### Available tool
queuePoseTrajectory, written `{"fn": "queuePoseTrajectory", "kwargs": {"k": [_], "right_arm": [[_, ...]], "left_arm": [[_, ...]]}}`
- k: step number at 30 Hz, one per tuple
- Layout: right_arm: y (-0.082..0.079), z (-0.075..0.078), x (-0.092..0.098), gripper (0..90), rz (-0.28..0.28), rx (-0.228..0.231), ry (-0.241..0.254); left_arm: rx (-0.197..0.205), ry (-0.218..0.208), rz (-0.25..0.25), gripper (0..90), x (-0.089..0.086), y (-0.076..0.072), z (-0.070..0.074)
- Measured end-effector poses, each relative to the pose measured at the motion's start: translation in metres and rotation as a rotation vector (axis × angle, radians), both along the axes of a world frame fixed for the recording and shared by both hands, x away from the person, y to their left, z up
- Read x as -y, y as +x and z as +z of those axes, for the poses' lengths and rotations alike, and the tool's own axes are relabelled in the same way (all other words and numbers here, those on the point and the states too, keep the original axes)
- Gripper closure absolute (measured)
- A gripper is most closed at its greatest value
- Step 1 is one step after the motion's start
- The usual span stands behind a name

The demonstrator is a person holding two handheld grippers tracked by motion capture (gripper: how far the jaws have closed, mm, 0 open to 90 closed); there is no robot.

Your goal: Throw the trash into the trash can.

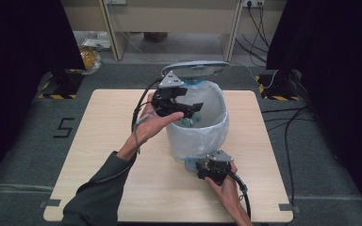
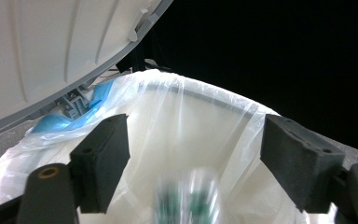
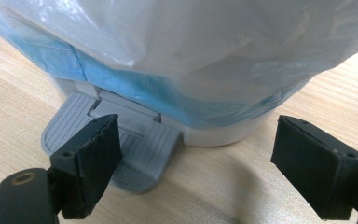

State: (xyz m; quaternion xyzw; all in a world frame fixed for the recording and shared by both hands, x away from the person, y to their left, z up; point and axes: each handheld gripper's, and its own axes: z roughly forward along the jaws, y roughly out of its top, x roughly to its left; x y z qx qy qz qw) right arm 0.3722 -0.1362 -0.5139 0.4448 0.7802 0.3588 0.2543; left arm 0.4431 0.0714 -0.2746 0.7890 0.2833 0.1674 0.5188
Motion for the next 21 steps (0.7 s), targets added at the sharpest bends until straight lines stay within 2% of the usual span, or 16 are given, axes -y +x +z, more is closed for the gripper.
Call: {"fn": "queuePoseTrajectory", "kwargs": {"k": [10, 21], "right_arm": [[0.000, 0.000, 0.000, 15.5, 0.000, 0.002, -0.003], [0.000, 0.000, 0.000, 15.5, 0.000, -0.003, 0.001]], "left_arm": [[-0.014, 0.019, -0.003, 22.7, -0.008, -0.007, 0.001], [-0.024, 0.006, 0.009, 16.8, -0.034, -0.020, 0.000]]}}
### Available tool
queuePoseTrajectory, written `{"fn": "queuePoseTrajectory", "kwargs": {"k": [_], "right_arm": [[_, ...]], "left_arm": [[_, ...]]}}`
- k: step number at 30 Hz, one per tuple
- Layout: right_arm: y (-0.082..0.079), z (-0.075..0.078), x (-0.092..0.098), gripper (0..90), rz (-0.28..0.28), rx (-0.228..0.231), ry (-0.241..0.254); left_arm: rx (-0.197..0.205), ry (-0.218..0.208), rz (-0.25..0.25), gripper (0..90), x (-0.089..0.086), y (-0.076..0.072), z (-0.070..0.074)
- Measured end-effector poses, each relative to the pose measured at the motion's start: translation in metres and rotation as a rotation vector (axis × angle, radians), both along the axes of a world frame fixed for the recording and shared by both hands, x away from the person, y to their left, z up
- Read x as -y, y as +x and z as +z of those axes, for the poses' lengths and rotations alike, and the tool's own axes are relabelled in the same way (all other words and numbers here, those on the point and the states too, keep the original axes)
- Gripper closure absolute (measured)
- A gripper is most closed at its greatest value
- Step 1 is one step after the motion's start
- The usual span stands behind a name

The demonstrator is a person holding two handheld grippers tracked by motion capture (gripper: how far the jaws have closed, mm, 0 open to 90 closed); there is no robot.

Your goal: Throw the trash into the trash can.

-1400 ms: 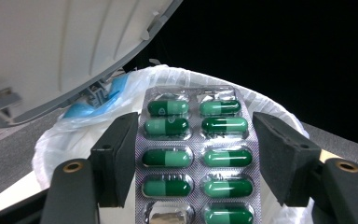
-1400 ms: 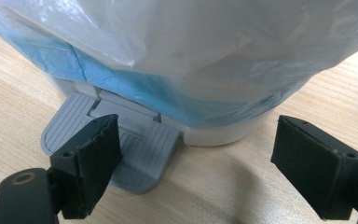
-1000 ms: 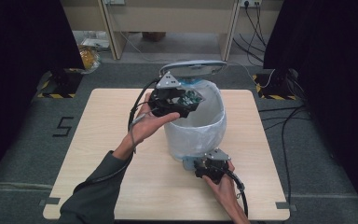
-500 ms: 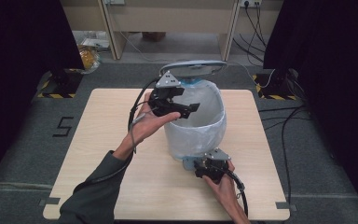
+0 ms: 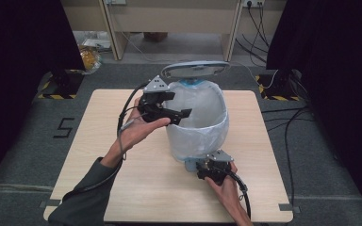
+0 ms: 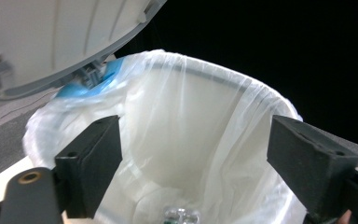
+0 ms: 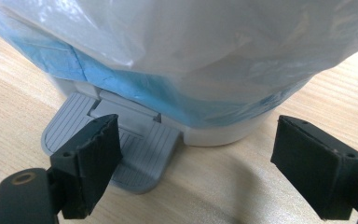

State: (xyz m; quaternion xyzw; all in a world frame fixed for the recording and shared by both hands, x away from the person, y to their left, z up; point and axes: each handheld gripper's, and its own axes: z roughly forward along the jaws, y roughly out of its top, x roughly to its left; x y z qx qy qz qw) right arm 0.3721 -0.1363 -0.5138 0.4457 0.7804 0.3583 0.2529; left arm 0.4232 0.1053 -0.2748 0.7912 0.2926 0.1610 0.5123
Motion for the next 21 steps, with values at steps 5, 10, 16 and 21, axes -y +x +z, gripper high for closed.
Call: {"fn": "queuePoseTrajectory", "kwargs": {"k": [5, 10, 16, 21], "right_arm": [[0.000, 0.000, 0.000, 15.5, -0.002, 0.000, 0.002], [0.000, 0.000, 0.000, 15.5, -0.001, -0.001, 0.005], [0.000, 0.000, 0.000, 15.5, -0.001, 0.000, 0.005], [0.000, -0.001, 0.000, 15.5, -0.002, -0.001, 0.008]], "left_arm": [[0.001, -0.012, 0.011, 15.4, -0.014, -0.006, 0.001], [0.009, -0.018, 0.023, 15.4, -0.025, -0.010, 0.001], [0.012, -0.021, 0.044, 15.3, -0.040, -0.014, -0.002], [-0.002, -0.024, 0.061, 15.3, -0.053, -0.018, -0.010]]}}
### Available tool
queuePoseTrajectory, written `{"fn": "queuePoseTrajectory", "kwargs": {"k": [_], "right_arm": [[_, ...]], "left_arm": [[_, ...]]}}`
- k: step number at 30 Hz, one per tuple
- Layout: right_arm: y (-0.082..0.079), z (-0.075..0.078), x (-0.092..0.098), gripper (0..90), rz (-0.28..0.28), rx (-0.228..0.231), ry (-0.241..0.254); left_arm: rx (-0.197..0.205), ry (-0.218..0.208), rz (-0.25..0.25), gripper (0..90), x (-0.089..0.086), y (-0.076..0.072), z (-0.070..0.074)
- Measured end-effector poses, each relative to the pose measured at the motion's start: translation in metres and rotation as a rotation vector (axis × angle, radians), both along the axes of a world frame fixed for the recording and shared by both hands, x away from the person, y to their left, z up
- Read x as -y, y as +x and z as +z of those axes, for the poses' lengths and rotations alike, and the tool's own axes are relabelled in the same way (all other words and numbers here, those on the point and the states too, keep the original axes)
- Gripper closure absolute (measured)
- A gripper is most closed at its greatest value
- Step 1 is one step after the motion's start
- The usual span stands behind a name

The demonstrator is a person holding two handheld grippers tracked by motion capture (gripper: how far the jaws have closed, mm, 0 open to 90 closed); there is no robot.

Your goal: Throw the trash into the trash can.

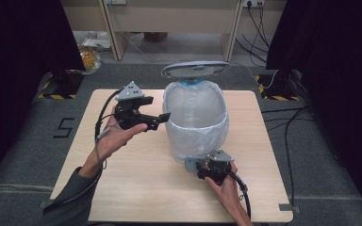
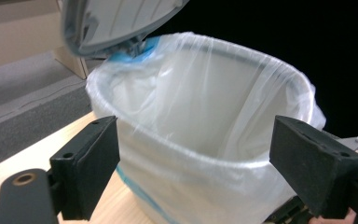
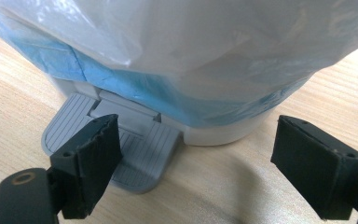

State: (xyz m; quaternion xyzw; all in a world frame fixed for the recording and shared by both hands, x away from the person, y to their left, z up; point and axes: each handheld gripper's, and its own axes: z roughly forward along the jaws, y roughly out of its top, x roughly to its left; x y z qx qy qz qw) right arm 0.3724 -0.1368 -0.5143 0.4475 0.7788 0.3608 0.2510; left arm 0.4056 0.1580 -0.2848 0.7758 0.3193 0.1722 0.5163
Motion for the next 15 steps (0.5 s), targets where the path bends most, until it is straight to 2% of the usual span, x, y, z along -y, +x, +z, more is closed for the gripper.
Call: {"fn": "queuePoseTrajectory", "kwargs": {"k": [4, 12, 15], "right_arm": [[0.000, 0.000, 0.000, 15.5, 0.000, 0.000, -0.001], [0.000, 0.000, 0.000, 15.5, -0.002, 0.000, 0.001], [0.000, 0.000, 0.000, 15.5, -0.001, 0.000, 0.001]], "left_arm": [[-0.003, -0.003, 0.017, 15.3, -0.010, -0.003, -0.009], [-0.019, -0.022, 0.066, 15.4, -0.029, -0.005, -0.037], [-0.025, -0.032, 0.067, 15.4, -0.034, -0.007, -0.049]]}}
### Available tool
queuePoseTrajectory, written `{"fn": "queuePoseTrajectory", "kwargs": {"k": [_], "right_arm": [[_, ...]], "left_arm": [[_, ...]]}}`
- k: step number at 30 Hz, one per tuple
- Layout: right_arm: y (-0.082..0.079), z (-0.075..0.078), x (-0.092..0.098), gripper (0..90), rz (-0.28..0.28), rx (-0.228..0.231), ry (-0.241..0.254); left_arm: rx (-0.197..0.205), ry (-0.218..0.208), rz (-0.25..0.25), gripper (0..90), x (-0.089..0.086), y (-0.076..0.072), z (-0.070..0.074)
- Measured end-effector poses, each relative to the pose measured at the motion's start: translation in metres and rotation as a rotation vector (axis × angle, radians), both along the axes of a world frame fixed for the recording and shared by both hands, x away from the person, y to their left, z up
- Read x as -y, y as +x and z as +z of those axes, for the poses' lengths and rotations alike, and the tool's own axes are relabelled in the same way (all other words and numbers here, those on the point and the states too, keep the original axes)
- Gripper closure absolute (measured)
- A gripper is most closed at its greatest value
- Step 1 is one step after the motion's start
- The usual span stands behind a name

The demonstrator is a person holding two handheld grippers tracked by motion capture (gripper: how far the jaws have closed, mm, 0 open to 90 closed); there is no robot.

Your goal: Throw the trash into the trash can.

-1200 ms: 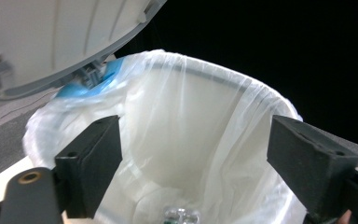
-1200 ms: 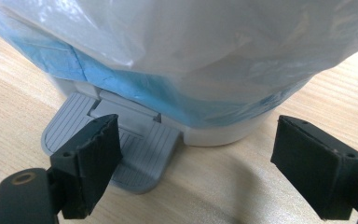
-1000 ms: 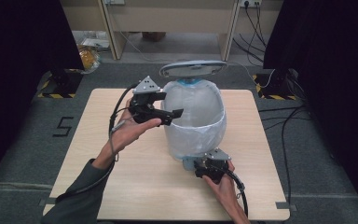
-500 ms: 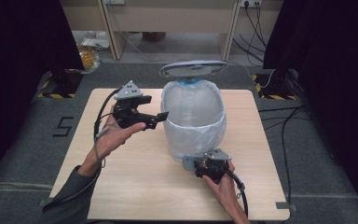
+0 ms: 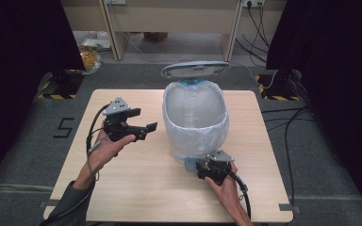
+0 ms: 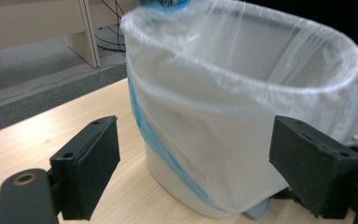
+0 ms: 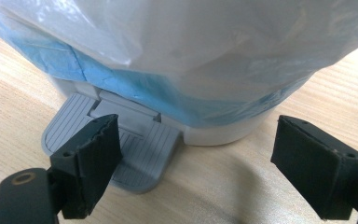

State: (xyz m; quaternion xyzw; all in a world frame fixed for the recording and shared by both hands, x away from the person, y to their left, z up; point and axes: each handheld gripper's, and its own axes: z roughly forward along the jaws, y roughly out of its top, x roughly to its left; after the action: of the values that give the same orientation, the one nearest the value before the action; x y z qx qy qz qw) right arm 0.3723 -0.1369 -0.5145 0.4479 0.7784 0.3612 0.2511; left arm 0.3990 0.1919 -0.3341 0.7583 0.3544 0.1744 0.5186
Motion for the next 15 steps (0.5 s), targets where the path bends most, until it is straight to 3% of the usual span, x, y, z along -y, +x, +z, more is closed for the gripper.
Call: {"fn": "queuePoseTrajectory", "kwargs": {"k": [15], "right_arm": [[0.000, 0.000, 0.000, 15.5, -0.003, 0.003, 0.005]], "left_arm": [[-0.045, -0.017, 0.071, 15.4, -0.023, -0.003, -0.059]]}}
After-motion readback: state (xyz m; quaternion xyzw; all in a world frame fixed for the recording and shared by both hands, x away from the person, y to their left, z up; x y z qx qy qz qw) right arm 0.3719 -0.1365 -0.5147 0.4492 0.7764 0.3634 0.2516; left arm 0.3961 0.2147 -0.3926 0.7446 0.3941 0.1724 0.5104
